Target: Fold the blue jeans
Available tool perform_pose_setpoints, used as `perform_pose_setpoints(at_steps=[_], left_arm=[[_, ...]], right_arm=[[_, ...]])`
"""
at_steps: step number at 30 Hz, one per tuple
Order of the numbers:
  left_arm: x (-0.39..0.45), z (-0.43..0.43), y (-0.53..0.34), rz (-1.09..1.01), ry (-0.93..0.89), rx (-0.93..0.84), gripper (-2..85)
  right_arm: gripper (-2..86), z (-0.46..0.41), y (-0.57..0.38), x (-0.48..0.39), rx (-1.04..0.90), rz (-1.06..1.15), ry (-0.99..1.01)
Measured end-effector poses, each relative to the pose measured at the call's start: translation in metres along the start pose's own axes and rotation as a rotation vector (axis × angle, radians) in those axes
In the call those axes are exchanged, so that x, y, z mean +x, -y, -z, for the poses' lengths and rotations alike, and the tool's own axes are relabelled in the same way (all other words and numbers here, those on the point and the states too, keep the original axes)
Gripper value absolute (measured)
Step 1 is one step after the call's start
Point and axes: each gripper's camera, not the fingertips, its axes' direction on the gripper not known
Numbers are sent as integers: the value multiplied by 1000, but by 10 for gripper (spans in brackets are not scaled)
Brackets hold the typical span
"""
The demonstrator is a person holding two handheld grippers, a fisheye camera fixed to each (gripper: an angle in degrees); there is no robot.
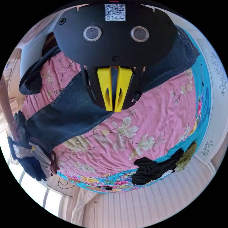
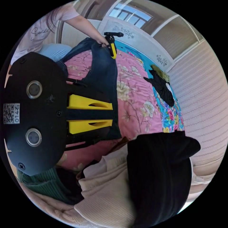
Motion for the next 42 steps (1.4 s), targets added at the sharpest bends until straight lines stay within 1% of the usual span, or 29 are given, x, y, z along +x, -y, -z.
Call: perform_pose_setpoints(at_steps=[1,3,5,6,8,10,12,14,15,18,19,20,21,23,24,25,27,29,30,31,32,33,36,38,40,42], left_arm=[[-3,2,-3,30,-25,31,-2],[-3,11,-8,41,-47,70,-1],[14,34,-25,-73,-49,121,4],[21,40,-31,-114,-45,125,8],[56,53,-62,-289,-28,94,35],[82,54,-88,-359,0,42,49],[104,53,-112,-390,-57,9,56],[131,49,-135,-390,-230,-20,77],[138,45,-139,-393,-249,-33,83],[172,9,-154,-442,-154,-158,97],[179,-5,-158,-431,-117,-167,93],[181,-9,-161,-418,-107,-135,84],[182,-10,-161,-419,-110,-131,77],[181,-5,-158,-390,-134,-144,27],[181,-2,-158,-389,-141,-137,19],[183,4,-159,-388,-138,-119,2],[189,17,-159,-406,-104,-84,-5],[195,43,-157,-408,-37,8,-8],[194,50,-156,-397,-26,43,-8],[191,65,-156,-364,-30,110,-8],[185,73,-156,-321,-67,157,-8],[182,74,-156,-299,-88,161,-7],[176,46,-149,-222,-164,69,0],[180,7,-146,-187,-166,-24,15],[187,-10,-142,-198,-173,-74,23],[194,-11,-136,-227,-165,-64,29]], right_arm=[[75,1,-10,-4,-4,54,54],[84,2,-33,-15,-42,163,84],[93,2,-73,-23,-127,268,151],[95,2,-84,-22,-145,273,173],[100,4,-133,-7,-203,220,250],[106,9,-171,8,-210,146,253],[112,17,-204,23,-173,56,322],[115,26,-236,36,-130,-30,443],[115,28,-243,36,-120,-40,451],[90,22,-263,33,-122,-55,381],[71,15,-268,32,-149,-53,371],[48,12,-271,31,-158,-52,362],[40,12,-273,31,-149,-55,350],[17,22,-280,29,-97,-42,294],[14,26,-281,28,-84,-34,285],[11,37,-283,27,-45,-13,275],[8,59,-285,27,38,11,265],[8,99,-294,28,206,0,242],[9,109,-297,28,247,-3,236],[11,126,-304,28,311,-2,220],[16,134,-308,27,326,5,207],[18,133,-308,27,311,3,201],[38,107,-314,41,204,-65,148],[61,79,-324,66,123,-162,238],[74,68,-335,80,109,-216,270],[81,64,-346,91,90,-253,228]])
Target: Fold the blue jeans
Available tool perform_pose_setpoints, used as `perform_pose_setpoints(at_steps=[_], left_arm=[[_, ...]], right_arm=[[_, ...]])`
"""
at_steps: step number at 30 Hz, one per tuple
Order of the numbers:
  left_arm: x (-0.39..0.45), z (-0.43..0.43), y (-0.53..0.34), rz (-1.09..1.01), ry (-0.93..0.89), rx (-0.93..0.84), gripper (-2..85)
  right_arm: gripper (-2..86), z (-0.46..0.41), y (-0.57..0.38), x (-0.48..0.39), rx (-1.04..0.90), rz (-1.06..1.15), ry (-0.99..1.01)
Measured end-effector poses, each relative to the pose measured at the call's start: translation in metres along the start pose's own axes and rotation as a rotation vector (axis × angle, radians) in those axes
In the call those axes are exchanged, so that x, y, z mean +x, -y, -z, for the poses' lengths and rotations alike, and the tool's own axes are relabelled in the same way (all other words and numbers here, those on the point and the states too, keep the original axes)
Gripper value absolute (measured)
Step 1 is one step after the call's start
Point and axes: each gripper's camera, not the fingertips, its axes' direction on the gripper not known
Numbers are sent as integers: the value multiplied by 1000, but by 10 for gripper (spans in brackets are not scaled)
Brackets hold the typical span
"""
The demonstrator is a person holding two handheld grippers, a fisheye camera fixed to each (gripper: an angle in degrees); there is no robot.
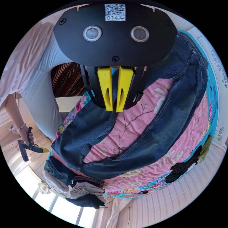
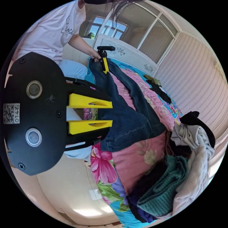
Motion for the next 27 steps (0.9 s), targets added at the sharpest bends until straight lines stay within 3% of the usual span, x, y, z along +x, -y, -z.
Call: perform_pose_setpoints(at_steps=[5,8,13,22,27], left_arm=[[17,7,26,-75,50,24,40],[23,5,41,-88,59,52,40],[41,0,80,-145,-73,110,51],[119,-48,236,-292,-158,160,79],[152,-117,292,-234,-283,-40,99]], right_arm=[[126,6,-7,36,28,-63,-213],[147,-7,-1,59,2,-112,-244],[130,-40,2,78,-112,-129,-134],[48,-31,-18,91,-54,-102,-63],[31,-12,-33,98,47,-111,-17]])
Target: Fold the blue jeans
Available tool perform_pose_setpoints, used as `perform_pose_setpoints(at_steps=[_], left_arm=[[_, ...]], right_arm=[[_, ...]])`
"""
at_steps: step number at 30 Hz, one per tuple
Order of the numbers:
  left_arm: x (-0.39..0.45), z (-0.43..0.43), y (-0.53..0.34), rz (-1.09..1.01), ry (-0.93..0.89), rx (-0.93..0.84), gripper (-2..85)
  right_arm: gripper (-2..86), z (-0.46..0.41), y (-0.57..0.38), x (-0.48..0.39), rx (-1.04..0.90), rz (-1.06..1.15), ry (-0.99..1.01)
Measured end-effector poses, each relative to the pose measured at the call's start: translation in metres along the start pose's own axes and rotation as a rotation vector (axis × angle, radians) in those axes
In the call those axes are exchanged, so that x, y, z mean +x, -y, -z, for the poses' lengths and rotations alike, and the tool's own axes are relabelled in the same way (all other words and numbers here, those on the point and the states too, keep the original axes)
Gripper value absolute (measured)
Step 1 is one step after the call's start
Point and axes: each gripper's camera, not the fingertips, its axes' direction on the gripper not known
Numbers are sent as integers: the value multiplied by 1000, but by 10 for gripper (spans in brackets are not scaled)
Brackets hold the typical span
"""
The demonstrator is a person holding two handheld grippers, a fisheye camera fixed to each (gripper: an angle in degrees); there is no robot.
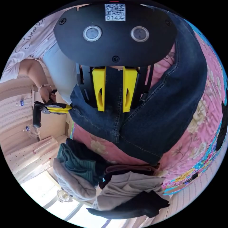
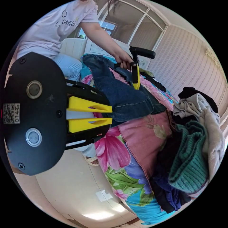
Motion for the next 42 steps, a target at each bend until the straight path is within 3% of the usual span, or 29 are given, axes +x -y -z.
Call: perform_pose_setpoints(at_steps=[4,8,11,16,22,28,31,36,38,42], left_arm=[[8,-37,14,-14,21,-94,34],[39,-21,25,-125,53,7,-2],[54,-27,37,-198,78,23,1],[45,-61,44,-140,96,-53,5],[21,0,26,-167,168,82,16],[-53,37,31,7,293,150,50],[-76,40,39,39,329,192,64],[-106,6,47,84,355,33,82],[-126,-14,32,152,408,-59,78],[-146,-6,-1,250,277,61,17]], right_arm=[[26,19,-8,8,63,4,75],[25,45,-14,-4,119,64,32],[27,49,-18,-7,102,70,-13],[39,20,-13,5,-17,-15,-76],[68,33,-1,-9,66,-4,-200],[104,-7,94,-64,116,228,-25],[111,-44,146,-78,67,273,-61],[116,-95,211,-68,-84,202,-80],[83,-119,227,-64,-191,200,-58],[18,-124,234,-75,-216,329,-130]])
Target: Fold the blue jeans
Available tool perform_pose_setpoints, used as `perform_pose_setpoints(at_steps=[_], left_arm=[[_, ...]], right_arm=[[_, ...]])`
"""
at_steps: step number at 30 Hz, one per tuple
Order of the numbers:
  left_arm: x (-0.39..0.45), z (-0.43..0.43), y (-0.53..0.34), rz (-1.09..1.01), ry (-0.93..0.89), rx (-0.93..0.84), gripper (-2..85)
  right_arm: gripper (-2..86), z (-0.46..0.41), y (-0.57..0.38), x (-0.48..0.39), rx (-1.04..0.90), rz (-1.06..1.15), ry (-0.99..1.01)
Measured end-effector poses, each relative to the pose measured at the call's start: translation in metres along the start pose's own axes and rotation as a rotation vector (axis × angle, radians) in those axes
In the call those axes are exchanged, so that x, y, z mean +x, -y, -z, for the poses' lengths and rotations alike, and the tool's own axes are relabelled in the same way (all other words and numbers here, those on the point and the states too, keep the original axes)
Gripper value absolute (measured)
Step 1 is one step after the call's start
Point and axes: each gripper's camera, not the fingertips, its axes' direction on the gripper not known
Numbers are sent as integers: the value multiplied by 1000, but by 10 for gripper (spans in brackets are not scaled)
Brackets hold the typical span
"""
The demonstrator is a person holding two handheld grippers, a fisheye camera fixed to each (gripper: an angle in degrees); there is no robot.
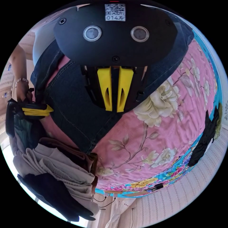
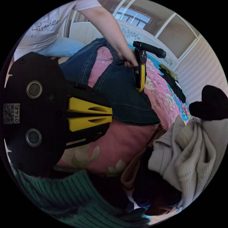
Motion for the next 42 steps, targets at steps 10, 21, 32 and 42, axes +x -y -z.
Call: perform_pose_setpoints(at_steps=[10,21,32,42], left_arm=[[-40,31,-38,-23,-29,79,-8],[-137,188,-253,49,-230,389,-2],[-285,322,-754,958,-98,403,-8],[-370,349,-931,1395,-35,592,48]], right_arm=[[2,34,27,13,37,16,-65],[44,79,-57,12,182,-82,-46],[72,95,-216,49,105,-413,446],[105,83,-219,42,62,-537,276]])
